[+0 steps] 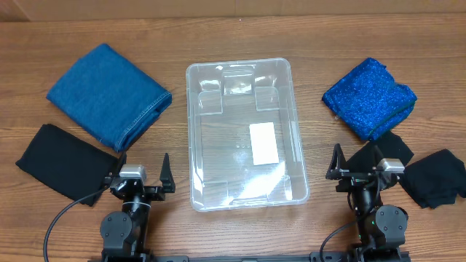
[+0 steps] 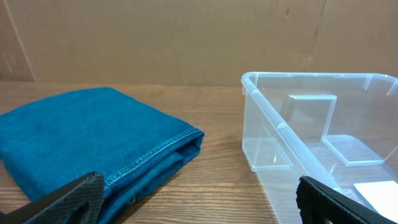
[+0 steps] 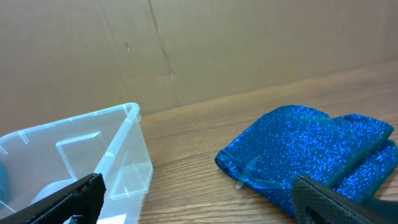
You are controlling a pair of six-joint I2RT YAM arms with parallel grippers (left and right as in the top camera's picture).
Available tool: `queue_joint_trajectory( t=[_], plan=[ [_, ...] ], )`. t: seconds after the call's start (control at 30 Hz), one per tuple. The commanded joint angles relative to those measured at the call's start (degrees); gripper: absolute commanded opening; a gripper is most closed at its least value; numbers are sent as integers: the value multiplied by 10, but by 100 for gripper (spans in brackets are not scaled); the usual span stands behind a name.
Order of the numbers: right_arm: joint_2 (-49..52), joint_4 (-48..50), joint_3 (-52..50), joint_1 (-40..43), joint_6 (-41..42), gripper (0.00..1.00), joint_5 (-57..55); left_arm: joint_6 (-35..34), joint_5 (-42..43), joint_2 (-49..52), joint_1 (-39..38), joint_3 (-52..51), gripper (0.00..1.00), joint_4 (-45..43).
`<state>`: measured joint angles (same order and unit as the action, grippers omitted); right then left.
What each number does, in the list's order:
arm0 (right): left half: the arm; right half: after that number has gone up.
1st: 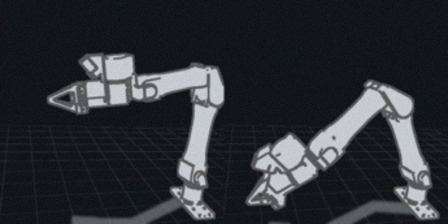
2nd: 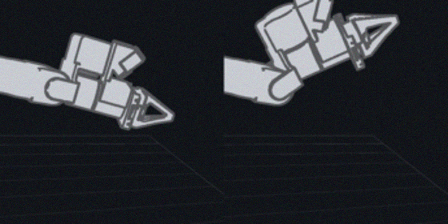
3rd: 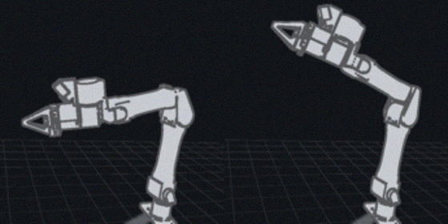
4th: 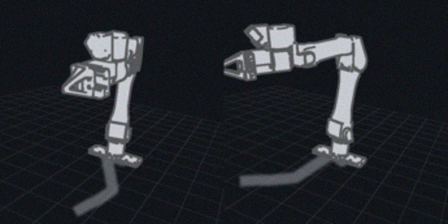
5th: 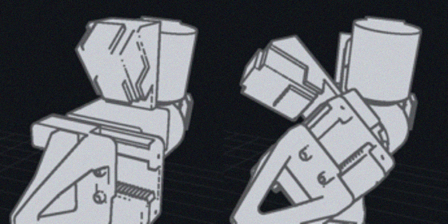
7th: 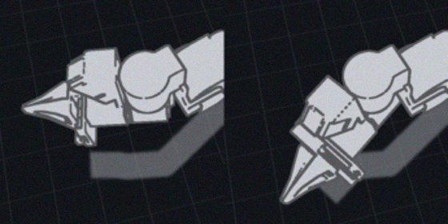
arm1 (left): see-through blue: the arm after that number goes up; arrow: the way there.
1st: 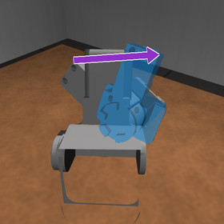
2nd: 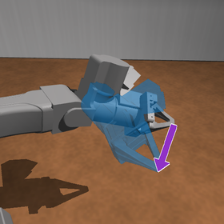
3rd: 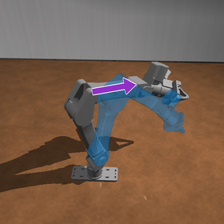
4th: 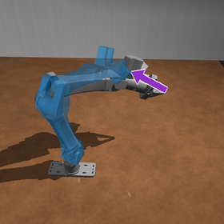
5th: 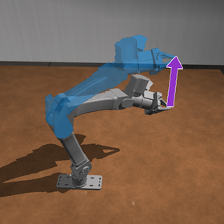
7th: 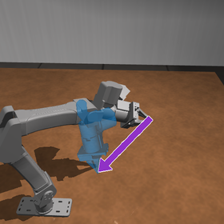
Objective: Pack container
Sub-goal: 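Move the right gripper to the sparkly blue cloth, then grasp the sparkly blue cloth with the right gripper and lift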
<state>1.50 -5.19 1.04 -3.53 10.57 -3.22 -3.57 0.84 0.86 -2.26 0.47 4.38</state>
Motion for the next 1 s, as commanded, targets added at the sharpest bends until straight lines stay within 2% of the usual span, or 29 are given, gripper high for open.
queue_joint_trajectory(
  t=[0.0, 0.1, 0.23, 0.4, 0.53, 0.63, 0.77, 0.8, 0.97],
  plan=[
    [0, -2, 35, -3, 28, 100, -19, -33, 3, -1, -3, 27, 100, 7],
    [41, -27, 104, 4, 27, 100, -49, -27, 3, 16, -3, 96, 100, 47],
    [202, -66, 256, 17, 25, 100, -47, -26, -2, 146, -3, 250, 100, 139],
    [522, -331, 576, 45, 10, 100, -24, -27, -19, 393, -3, 497, 100, 303],
    [749, -556, 812, 130, 9, 100, 61, -27, -18, 511, -3, 622, 100, 407],
    [817, -584, 849, 206, 3, 100, 77, -27, -14, 529, -3, 630, 100, 414],
    [878, -553, 849, 283, -1, 100, 86, -27, -12, 529, -3, 630, 100, 414],
    [909, -541, 849, 310, -1, 100, 118, -27, -12, 529, -3, 630, 100, 415],
    [1042, -520, 848, 347, -35, 100, 208, -27, -12, 529, -3, 630, 100, 414]
  ],
)
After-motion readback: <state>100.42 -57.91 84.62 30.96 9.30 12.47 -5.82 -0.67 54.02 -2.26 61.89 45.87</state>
